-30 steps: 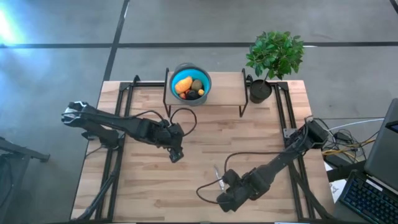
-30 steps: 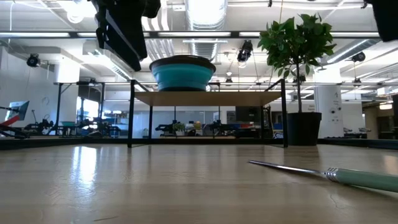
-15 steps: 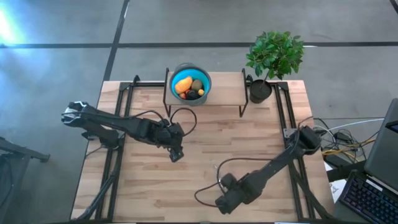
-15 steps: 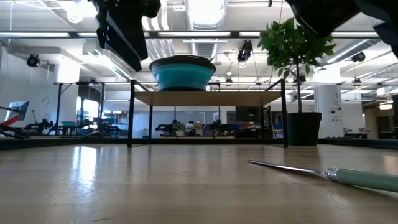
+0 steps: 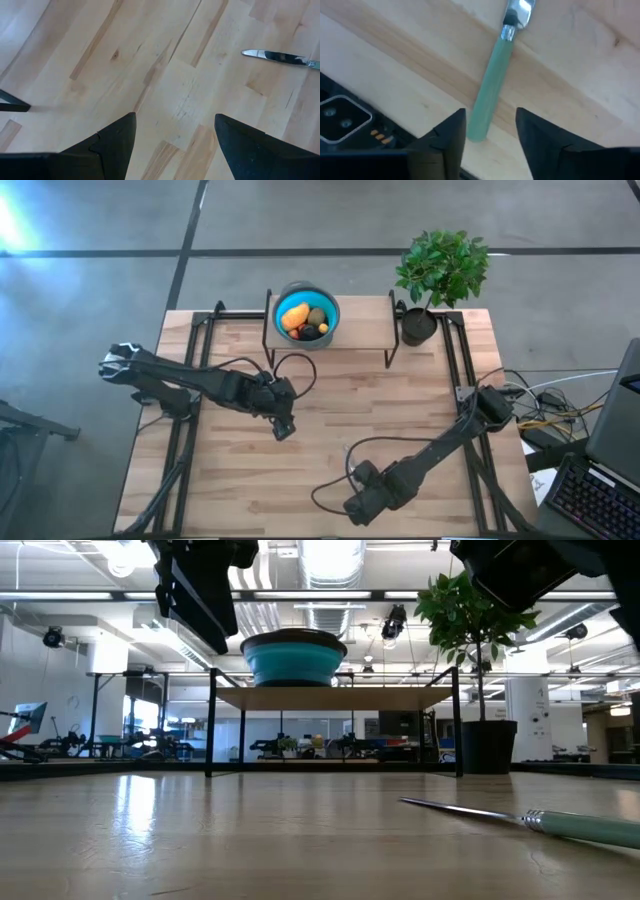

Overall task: Pick & Place Fruit
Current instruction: Put the green knife on the shelf

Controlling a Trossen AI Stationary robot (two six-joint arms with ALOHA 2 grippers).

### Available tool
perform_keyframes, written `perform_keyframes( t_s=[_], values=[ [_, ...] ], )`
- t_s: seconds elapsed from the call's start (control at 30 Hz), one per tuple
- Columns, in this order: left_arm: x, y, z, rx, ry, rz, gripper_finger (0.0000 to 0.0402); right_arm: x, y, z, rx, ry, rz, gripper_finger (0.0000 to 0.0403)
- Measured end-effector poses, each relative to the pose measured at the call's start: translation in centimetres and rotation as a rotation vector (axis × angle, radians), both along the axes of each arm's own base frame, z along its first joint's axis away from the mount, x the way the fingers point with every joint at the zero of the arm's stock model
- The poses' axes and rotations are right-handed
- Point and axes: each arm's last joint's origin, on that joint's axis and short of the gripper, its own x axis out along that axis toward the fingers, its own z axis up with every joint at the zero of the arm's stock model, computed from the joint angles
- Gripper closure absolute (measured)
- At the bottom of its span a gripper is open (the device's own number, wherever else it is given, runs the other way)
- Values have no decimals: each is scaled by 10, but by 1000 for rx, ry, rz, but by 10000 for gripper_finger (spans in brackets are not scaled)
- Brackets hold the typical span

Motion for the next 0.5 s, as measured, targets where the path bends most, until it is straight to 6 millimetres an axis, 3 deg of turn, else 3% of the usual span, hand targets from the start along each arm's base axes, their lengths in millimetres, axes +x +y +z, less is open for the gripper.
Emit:
perform_keyframes(
  t_s=[0.23,0.5],
  values=[
    [0,0,0,0,0,1,126,1,-3,-1,-56,-38,-24,199],
    [0,0,0,1,-1,1,126,1,-4,-4,-83,-54,-21,208]
  ],
)
